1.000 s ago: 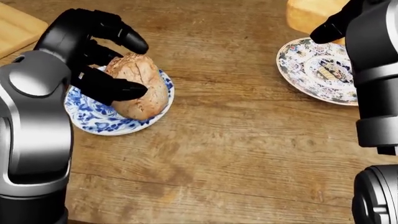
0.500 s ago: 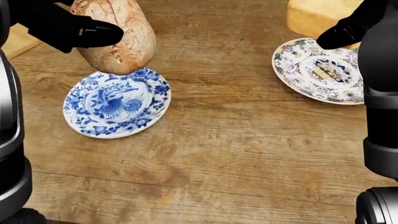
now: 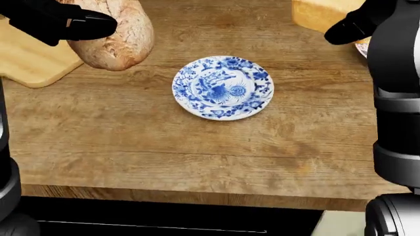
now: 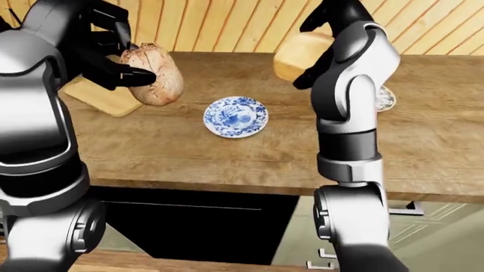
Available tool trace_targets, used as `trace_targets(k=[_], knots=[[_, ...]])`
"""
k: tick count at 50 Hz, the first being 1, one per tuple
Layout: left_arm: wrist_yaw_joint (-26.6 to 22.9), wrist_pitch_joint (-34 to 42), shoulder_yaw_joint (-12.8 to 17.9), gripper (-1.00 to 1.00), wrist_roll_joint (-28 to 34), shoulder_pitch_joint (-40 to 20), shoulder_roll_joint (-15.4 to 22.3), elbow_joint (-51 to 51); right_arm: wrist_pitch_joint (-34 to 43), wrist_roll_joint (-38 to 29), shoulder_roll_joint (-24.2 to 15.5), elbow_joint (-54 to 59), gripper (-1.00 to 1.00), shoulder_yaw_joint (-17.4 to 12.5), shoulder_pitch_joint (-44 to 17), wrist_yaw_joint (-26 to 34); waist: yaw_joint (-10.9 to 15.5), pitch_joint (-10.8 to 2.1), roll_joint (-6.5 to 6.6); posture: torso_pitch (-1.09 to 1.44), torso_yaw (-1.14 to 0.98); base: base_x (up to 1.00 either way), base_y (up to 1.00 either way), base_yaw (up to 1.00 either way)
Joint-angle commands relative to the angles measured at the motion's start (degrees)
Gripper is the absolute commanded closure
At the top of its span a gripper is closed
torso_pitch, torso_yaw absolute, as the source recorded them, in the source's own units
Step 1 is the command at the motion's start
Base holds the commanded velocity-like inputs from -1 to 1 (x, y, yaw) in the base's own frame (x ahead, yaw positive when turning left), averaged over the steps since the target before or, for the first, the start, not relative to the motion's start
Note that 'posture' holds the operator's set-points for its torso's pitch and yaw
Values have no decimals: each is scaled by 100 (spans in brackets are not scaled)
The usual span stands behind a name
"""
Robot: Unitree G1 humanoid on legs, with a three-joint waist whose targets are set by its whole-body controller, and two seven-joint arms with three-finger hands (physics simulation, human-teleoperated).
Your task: Place all breads on the cutting board.
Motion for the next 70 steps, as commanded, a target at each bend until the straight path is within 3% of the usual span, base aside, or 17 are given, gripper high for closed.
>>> trace_targets(k=[1,4,7,9,14,16,17,24,42,50,54,56,59,62,63,65,70], knots=[[68,-120,55,94,25,-163,38,-78,-77,-44,-43,-176,100,-6,-185,-67,-8,-135,-31,0,0,-27,68,0],[86,-133,52,96,17,-141,29,-78,-92,-29,-16,-192,100,-4,-161,-94,-65,-287,-443,0,0,-27,68,0],[103,-134,54,97,15,-137,24,-75,-96,5,16,-179,100,-20,-161,-150,-32,-425,-407,0,0,-17,69,0],[154,-170,81,98,-13,-138,10,-28,-97,38,26,-165,100,-23,-157,-181,-41,-312,-340,0,0,0,73,0],[202,-185,52,100,-32,-96,-6,-35,-102,144,36,-171,100,-31,-132,-255,-97,-206,139,0,0,0,73,0],[211,-193,48,100,-34,-83,-9,-38,-99,161,29,-183,100,-26,-122,-262,-88,-341,727,0,0,0,73,0],[225,-201,48,100,-34,-81,-11,-24,-98,176,19,-170,100,-32,-131,-272,-84,-232,458,0,0,0,69,0],[251,-216,39,100,-39,-92,-30,1,-77,237,19,-211,100,-26,-96,-311,-61,-188,158,0,0,0,59,0],[255,-266,8,100,-26,-46,-77,-28,-80,358,6,-226,100,-19,-40,-391,-58,-266,128,0,0,0,34,0],[251,-276,-6,100,0,-33,-98,-30,-78,354,-4,-236,100,-19,15,-379,19,-405,-226,0,0,1,34,0],[259,-291,-8,100,6,-48,-117,-4,-103,368,-12,-226,100,-30,33,-395,29,-243,27,0,0,1,43,0],[253,-284,-16,100,15,-55,-122,-8,-93,378,-14,-235,100,-37,29,-391,46,-345,511,0,0,2,46,0],[245,-283,-14,100,24,-62,-128,-12,-43,428,8,-321,100,-67,51,-380,139,-120,378,0,0,1,14,0],[256,-293,-13,100,24,-87,-139,22,-16,466,-1,-289,100,-74,56,-439,74,-81,210,0,0,1,0,0],[263,-299,-21,100,25,-102,-148,38,-18,476,-4,-288,100,-69,70,-450,73,-226,211,0,0,34,0,0],[280,-322,-25,100,22,-113,-163,68,-22,505,-8,-289,100,-73,92,-474,75,-41,95,0,0,38,0,0],[260,-299,-51,100,51,-146,-170,63,-1,535,-40,-362,100,-76,143,-459,152,-92,-129,0,0,37,0,0]])
